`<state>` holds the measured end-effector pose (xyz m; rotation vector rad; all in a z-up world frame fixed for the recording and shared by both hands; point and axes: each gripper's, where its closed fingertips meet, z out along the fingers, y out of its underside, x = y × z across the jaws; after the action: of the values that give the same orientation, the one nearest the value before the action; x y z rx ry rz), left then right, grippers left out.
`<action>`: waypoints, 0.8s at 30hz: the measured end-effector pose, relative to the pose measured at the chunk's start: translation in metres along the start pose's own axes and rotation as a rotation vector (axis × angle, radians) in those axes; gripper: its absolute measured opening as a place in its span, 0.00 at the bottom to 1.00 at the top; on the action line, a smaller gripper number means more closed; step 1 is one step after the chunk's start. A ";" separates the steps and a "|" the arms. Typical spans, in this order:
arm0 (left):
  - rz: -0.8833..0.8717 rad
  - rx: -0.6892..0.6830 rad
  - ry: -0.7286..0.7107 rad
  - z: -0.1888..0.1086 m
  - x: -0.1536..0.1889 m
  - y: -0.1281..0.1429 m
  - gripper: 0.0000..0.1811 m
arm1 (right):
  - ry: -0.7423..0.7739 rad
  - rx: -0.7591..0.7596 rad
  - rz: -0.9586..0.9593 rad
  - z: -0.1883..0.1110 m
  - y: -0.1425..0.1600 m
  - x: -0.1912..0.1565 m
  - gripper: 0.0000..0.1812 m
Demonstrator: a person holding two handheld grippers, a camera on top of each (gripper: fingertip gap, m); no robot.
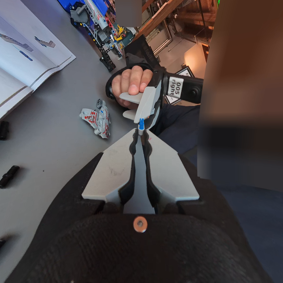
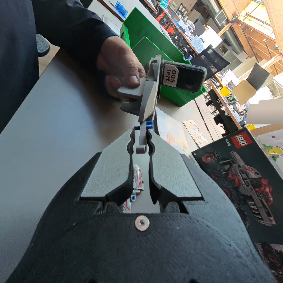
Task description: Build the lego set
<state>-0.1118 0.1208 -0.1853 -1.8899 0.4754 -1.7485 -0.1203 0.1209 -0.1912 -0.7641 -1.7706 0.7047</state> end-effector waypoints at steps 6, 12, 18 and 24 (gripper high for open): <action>-0.022 0.045 0.016 -0.001 0.000 -0.004 0.03 | 0.083 -0.041 -0.090 0.000 0.000 0.005 0.06; 0.001 0.065 0.016 -0.001 0.002 -0.006 0.03 | 0.054 -0.072 -0.042 -0.001 -0.001 0.006 0.06; -0.013 0.033 0.018 0.003 0.001 -0.001 0.03 | -0.018 -0.111 0.019 -0.004 0.002 0.002 0.03; -0.036 0.085 0.023 0.000 -0.001 -0.009 0.03 | -0.025 -0.021 0.148 -0.001 0.002 0.010 0.03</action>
<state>-0.1122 0.1282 -0.1810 -1.8316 0.3720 -1.7863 -0.1213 0.1298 -0.1862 -0.9117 -1.7594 0.7978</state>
